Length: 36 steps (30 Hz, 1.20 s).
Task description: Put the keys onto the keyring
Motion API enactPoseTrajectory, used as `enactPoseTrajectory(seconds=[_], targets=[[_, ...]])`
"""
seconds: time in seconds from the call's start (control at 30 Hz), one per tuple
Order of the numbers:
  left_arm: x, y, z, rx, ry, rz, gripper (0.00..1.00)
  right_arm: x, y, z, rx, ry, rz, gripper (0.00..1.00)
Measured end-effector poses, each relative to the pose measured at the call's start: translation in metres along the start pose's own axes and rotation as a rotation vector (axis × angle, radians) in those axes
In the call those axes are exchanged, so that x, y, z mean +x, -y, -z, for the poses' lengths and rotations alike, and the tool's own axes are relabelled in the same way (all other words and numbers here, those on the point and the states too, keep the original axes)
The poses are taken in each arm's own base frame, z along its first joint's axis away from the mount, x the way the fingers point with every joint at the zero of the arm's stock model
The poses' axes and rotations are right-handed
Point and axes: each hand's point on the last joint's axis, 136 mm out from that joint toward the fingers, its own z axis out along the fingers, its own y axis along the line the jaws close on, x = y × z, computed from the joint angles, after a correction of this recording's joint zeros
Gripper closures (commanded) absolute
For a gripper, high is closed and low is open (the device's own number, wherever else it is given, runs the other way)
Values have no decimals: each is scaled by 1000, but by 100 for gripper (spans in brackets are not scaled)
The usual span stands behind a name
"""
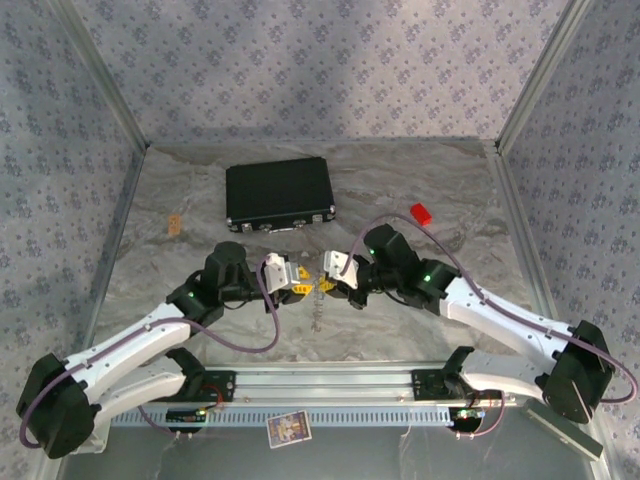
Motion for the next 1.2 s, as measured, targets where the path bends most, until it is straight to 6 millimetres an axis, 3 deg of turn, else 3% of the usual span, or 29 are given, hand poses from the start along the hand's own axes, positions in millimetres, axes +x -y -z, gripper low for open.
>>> enactPoseTrajectory(seconds=[0.23, 0.37, 0.4, 0.47, 0.53, 0.77, 1.0, 1.2], targets=[[4, 3, -3, 33, -31, 8, 83, -5, -3, -3, -14, -26, 28, 100], [4, 6, -3, 58, -44, 4, 100, -7, -3, -2, -10, -31, 38, 100], [4, 7, -3, 63, -43, -2, 100, -7, -2, -2, -9, -32, 38, 100], [4, 8, -3, 65, -44, -1, 100, -7, -2, -2, -8, -33, 38, 80], [3, 8, -3, 64, -43, -2, 100, -8, -2, -2, -7, -26, 34, 74], [2, 8, -2, 54, -19, 1, 100, -5, 3, 12, 44, 28, 2, 74], [4, 8, -3, 48, -1, 11, 100, 2, 1, 10, 44, 25, -33, 74], [5, 8, -4, 48, 1, 13, 100, -2, 1, 9, 38, 43, -39, 80]])
